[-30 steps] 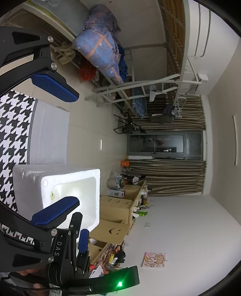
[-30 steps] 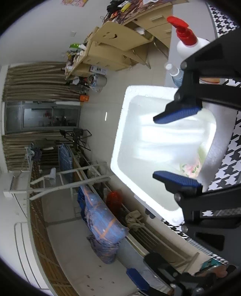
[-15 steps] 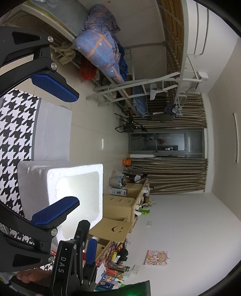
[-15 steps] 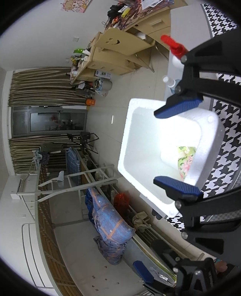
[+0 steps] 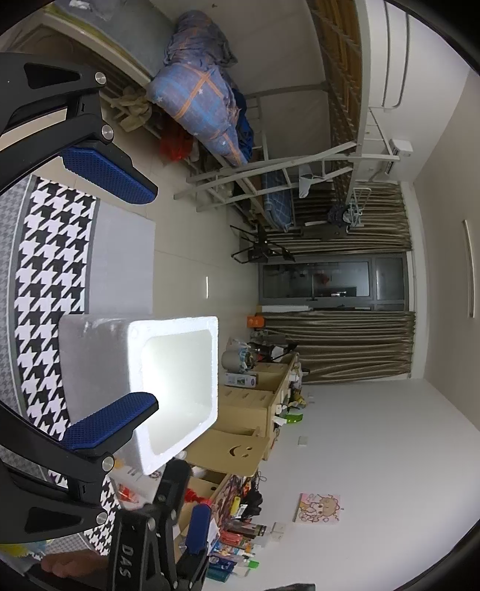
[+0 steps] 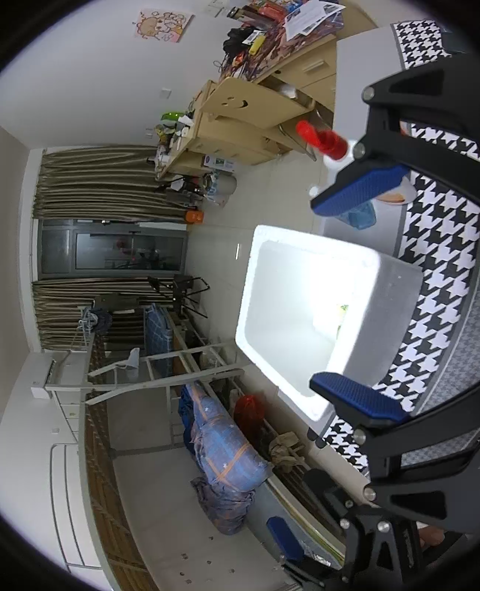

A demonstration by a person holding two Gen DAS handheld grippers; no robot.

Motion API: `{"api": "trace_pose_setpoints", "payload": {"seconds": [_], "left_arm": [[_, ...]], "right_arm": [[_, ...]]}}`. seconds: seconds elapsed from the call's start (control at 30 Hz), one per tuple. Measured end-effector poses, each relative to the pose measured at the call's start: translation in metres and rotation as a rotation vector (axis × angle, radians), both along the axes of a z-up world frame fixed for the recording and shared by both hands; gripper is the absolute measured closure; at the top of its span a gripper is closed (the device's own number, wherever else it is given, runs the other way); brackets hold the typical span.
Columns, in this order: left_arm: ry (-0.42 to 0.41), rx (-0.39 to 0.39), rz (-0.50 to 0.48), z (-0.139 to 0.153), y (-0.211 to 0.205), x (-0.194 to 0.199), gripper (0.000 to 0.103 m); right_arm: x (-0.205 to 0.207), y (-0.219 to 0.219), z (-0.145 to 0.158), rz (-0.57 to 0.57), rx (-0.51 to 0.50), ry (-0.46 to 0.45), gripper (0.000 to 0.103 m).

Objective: Organize soft objects
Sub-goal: 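Withdraw both tools from the foam box back toward the table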

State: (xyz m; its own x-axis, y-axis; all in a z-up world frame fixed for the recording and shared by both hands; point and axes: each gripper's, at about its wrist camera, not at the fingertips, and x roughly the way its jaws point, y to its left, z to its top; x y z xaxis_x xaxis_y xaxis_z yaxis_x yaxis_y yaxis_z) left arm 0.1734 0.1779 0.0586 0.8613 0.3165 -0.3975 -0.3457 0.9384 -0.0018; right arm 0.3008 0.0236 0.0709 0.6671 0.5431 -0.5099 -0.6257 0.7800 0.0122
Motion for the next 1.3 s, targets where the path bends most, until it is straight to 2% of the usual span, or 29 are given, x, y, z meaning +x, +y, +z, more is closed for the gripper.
{"api": "trace_pose_setpoints", "payload": {"seconds": [0.37, 0.77, 0.9, 1.3], "left_arm": [[-0.027, 0.011, -0.042, 0.005, -0.033, -0.03, 0.001], [-0.061, 0.016, -0.085, 0.013, -0.056, -0.057, 0.001], [-0.081, 0.016, -0.1, 0.013, -0.065, -0.067, 0.001], [-0.114, 0.008, -0.138, 0.005, -0.086, -0.086, 0.001]], "right_arm": [[-0.034, -0.039, 0.007, 0.017, 0.063, -0.026, 0.014], [-0.071, -0.063, 0.011, 0.035, 0.062, -0.096, 0.014], [-0.088, -0.071, 0.008, 0.035, 0.065, -0.126, 0.014], [-0.113, -0.093, -0.007, 0.035, 0.093, -0.128, 0.013]]}}
